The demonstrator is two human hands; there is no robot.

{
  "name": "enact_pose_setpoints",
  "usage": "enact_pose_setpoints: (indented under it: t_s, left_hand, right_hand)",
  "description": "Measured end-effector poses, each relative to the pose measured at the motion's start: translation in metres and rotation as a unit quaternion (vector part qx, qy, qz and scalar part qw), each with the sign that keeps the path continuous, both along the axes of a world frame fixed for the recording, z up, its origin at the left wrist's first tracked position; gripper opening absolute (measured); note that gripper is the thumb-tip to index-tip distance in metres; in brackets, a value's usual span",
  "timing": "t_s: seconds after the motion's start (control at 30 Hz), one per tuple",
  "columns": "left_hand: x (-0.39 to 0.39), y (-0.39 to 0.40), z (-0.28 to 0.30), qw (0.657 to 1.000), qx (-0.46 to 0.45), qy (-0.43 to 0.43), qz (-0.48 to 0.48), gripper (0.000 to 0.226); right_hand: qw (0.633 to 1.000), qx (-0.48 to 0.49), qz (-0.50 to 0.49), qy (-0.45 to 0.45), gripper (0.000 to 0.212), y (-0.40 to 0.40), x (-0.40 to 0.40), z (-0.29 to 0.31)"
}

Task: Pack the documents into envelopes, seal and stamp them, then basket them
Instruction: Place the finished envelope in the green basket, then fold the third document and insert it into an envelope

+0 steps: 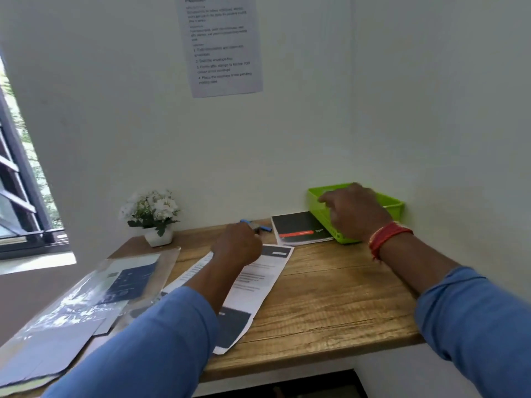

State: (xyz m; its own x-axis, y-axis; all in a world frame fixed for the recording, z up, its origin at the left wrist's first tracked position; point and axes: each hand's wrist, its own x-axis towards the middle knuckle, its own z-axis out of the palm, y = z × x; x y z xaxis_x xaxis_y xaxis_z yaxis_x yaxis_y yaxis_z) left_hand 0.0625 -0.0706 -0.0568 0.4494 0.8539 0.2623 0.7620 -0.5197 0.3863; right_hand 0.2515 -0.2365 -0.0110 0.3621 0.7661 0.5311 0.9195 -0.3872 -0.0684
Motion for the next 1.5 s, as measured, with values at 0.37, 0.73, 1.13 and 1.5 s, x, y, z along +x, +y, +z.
enact_pose_setpoints:
  t_s: [0.37, 0.73, 1.13, 1.5]
  left_hand:
    - [-0.050, 0.022, -0.040, 0.996, 0.024, 0.074, 0.047, 0.054]
    - [-0.037, 0.006, -0.035, 0.999, -0.014, 0.005, 0.046, 0.072]
    - [-0.044, 0.009, -0.005, 0.989, 0.085, -0.118, 0.036, 0.057]
    - [-0.028, 0.037, 0.041, 0.978, 0.146, -0.138, 0.048, 0.023]
  right_hand:
    - [0.961, -0.253, 0.109, -0.009, 0.061, 0.138, -0.101, -0.059]
    - [0.964, -0.161, 0.125, 0.172, 0.019, 0.151, -0.077, -0.047]
    - [0.908, 0.057, 0.216, 0.354, 0.010, 0.109, -0.018, -0.025]
    - [0.794, 0.118, 0.226, 0.552, 0.014, 0.112, -0.004, -0.041]
